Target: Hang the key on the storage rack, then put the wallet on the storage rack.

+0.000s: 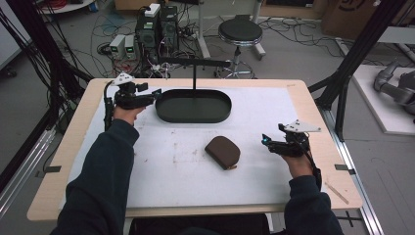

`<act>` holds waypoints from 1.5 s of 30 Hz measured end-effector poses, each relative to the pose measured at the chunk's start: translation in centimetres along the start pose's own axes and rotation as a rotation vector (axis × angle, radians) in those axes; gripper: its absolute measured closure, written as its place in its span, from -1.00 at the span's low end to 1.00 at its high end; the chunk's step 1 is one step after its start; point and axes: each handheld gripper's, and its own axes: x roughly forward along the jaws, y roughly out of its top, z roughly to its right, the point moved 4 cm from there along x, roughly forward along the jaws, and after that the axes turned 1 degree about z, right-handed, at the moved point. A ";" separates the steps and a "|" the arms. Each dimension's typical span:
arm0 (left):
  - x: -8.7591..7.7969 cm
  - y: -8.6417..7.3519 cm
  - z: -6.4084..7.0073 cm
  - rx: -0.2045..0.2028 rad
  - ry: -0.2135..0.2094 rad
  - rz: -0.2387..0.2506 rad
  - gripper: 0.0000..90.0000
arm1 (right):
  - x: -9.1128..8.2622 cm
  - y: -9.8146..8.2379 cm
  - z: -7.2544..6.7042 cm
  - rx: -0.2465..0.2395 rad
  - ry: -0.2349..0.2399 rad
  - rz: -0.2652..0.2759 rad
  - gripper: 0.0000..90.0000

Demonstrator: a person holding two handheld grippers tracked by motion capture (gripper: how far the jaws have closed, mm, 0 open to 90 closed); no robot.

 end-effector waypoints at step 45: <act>-8.3 -8.7 4.5 0.066 0.015 -0.010 -0.54 | 2.7 0.3 -7.4 -0.170 0.137 -0.051 -0.53</act>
